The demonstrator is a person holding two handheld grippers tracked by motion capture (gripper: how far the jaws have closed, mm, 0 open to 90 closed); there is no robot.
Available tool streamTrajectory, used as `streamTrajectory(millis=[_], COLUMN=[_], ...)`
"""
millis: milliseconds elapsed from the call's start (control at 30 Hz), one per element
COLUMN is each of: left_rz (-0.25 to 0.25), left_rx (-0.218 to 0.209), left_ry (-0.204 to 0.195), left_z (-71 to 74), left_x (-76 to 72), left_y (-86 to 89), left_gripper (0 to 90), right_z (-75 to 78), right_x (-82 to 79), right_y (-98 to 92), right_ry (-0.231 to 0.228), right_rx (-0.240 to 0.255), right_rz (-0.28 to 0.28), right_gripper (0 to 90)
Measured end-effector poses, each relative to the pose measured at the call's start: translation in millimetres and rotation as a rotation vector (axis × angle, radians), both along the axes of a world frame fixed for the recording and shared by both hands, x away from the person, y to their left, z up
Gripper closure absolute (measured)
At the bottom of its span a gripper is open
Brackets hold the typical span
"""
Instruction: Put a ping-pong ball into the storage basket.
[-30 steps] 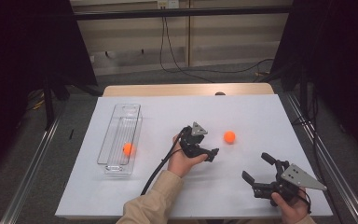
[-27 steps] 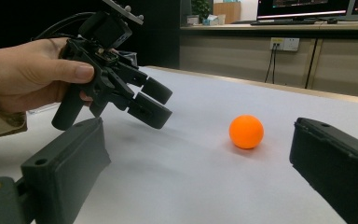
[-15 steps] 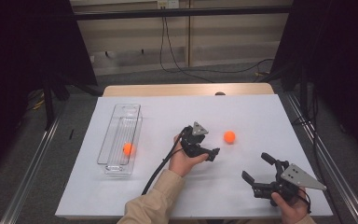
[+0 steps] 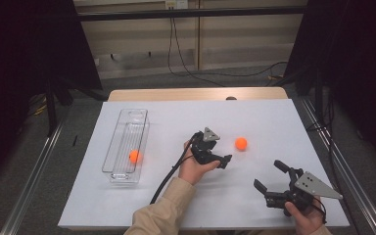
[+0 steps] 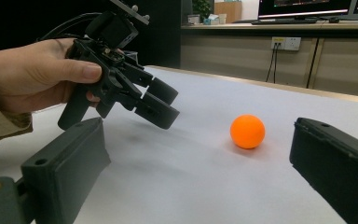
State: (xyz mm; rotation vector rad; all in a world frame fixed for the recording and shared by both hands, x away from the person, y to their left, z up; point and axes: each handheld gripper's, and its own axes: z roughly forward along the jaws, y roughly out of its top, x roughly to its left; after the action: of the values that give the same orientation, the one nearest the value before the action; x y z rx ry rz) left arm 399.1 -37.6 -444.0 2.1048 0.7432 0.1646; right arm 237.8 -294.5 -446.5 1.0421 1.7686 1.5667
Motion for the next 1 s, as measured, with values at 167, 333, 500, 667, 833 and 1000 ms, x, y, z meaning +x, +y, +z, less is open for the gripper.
streamTrajectory(millis=[167, 333, 500, 667, 833, 1000], left_rz=[-0.005, -0.001, 0.003, 0.004, 0.003, 0.008], left_rx=[0.007, -0.003, -0.009, -0.002, -0.002, -0.002], left_ry=[-0.003, -0.003, 0.002, 0.000, -0.004, -0.004], left_z=[0.1, 0.5, -0.3, -1.2, -1.2, -1.9], left_x=[0.8, 1.8, 2.7, 4.0, 5.0, 6.7], left_y=[-1.5, -2.7, -5.0, -6.1, -7.2, -8.0], left_gripper=[10.7, 10.7, 10.7, 10.7, 10.7, 10.7], right_z=[0.1, 0.2, 0.0, 0.1, 0.5, 0.3], right_x=[0.0, 0.6, 1.5, 1.8, 1.7, 1.8], right_y=[0.2, 0.1, 0.8, 0.7, 0.2, 0.4], right_ry=[0.000, 0.000, -0.001, 0.000, -0.001, -0.001], right_rx=[0.001, 0.001, 0.003, 0.004, 0.004, 0.003], right_rz=[0.001, 0.001, 0.004, 0.004, 0.005, 0.007], right_gripper=[2.9, 2.9, 2.9, 2.9, 2.9, 2.9])
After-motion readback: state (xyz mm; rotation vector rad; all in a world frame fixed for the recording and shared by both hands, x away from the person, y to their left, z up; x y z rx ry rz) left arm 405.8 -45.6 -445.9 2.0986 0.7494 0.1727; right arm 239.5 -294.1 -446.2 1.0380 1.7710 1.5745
